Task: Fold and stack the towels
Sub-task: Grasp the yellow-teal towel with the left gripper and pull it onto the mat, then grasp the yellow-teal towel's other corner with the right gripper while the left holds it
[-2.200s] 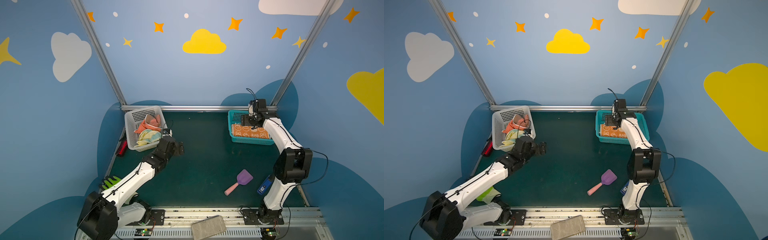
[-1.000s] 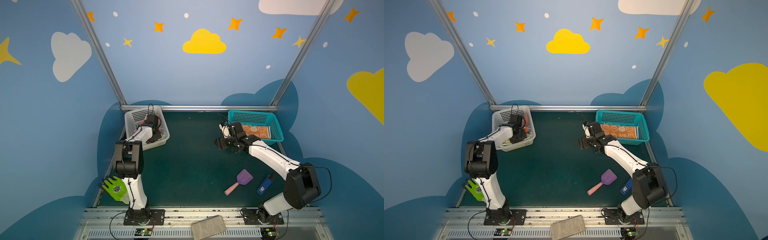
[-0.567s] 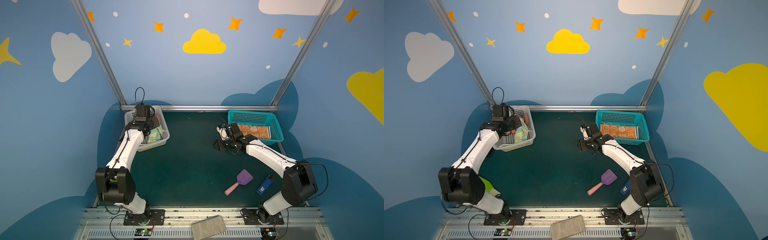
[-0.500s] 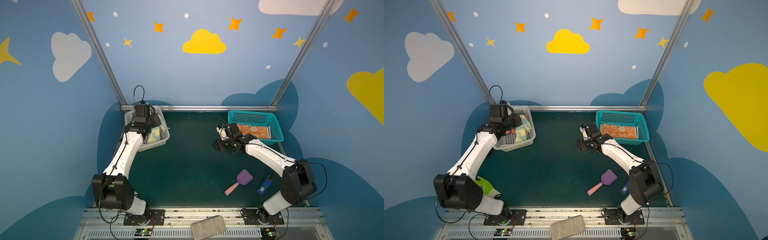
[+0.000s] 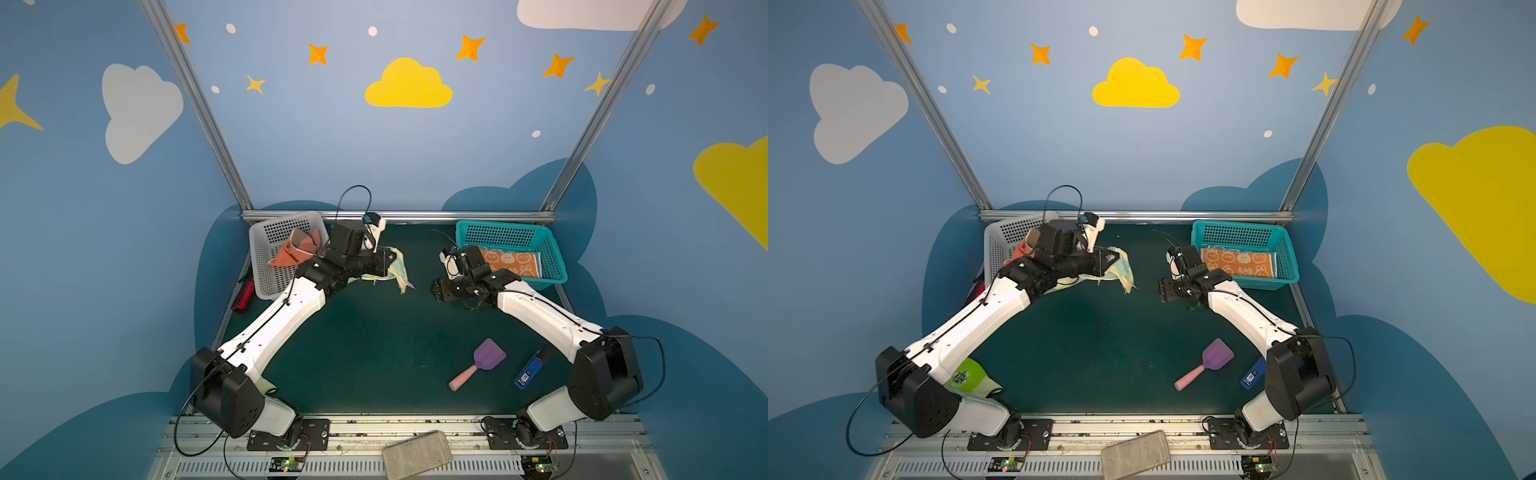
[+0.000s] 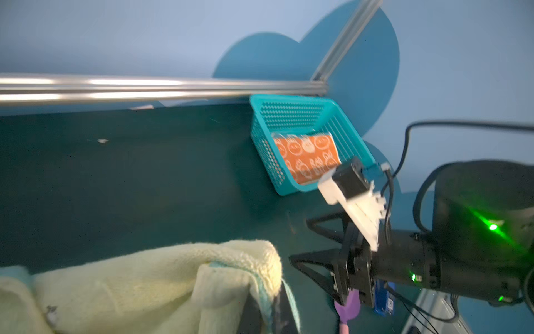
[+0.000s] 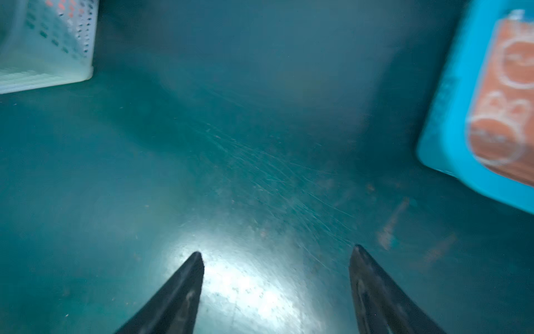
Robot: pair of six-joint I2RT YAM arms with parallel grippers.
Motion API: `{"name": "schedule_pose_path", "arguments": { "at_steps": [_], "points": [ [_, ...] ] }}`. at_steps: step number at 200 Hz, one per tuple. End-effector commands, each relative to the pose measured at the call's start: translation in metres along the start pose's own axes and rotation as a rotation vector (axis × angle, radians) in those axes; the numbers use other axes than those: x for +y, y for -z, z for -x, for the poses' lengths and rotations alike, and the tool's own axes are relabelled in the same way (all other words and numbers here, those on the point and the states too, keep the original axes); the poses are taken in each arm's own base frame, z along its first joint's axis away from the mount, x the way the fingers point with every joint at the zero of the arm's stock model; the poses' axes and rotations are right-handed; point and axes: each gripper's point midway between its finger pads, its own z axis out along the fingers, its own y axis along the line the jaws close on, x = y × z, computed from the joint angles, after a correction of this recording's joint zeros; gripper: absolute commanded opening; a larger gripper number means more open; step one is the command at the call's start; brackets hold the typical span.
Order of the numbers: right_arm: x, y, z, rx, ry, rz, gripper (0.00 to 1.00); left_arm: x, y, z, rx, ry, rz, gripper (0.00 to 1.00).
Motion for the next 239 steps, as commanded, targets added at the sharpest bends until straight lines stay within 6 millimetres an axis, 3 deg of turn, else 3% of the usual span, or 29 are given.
{"name": "schedule_pose_path", "arguments": {
  "at_steps": [1,24,48,80,102,128,170,202,239],
  "points": [
    [-0.034,0.023,0.000,-0.050,-0.062,-0.135,0.75,-0.030,-0.032,-0.022,0.078,-0.045,-0.108,0.04],
    [-0.050,0.035,-0.008,-0.069,-0.058,-0.189,0.75,-0.030,-0.074,-0.055,0.175,-0.010,-0.107,0.04],
    [-0.056,0.042,-0.019,-0.073,-0.045,-0.212,0.75,-0.016,-0.114,-0.090,0.272,0.048,-0.081,0.04],
    [-0.050,0.040,-0.030,-0.068,-0.020,-0.160,0.74,0.000,-0.144,-0.120,0.367,0.085,-0.044,0.04],
    [-0.023,0.030,-0.037,-0.059,0.050,0.000,0.73,0.015,-0.152,-0.122,0.383,0.082,0.019,0.04],
    [0.007,0.019,-0.045,-0.063,0.095,0.131,0.68,0.035,-0.159,-0.110,0.375,0.119,0.081,0.05],
    [0.027,-0.012,-0.065,-0.077,0.090,0.169,0.66,0.072,-0.176,-0.097,0.401,0.254,0.141,0.08],
    [0.034,-0.035,-0.070,-0.090,0.198,0.091,0.65,0.095,-0.193,-0.115,0.491,0.307,0.187,0.08],
    [0.031,-0.064,-0.062,0.057,0.247,0.001,0.64,0.112,-0.207,-0.142,0.570,0.362,0.216,0.08]
  ]
}}
